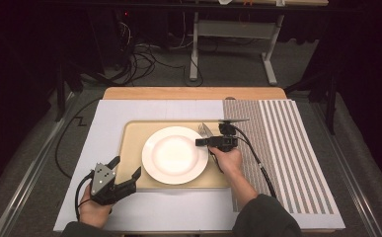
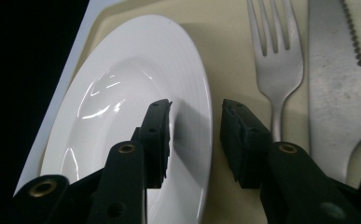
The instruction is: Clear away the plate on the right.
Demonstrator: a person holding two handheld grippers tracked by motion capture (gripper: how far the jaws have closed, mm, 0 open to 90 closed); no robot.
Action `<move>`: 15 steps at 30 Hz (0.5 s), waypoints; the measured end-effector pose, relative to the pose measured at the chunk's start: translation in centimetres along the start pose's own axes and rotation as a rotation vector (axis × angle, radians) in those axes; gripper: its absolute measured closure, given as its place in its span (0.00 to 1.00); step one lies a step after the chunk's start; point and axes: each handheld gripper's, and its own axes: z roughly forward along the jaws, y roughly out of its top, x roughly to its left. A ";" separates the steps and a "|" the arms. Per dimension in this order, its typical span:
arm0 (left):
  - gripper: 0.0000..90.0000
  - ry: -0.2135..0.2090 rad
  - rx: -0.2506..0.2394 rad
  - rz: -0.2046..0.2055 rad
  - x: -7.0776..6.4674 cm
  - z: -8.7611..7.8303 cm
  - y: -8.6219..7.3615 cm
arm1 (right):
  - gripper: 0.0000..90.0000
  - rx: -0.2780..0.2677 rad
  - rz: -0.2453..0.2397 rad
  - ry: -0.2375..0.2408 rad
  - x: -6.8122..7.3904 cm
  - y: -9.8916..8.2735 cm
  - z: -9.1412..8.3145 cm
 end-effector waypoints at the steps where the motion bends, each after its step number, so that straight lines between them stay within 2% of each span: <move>1: 0.25 0.000 0.000 0.000 0.0 0.0 0.0 | 0.70 -0.004 -0.001 0.001 -0.1 0.0 -0.1; 15: 0.25 0.003 -0.001 -0.001 0.0 0.0 0.0 | 0.68 -0.047 0.013 0.012 -1.3 0.0 -2.1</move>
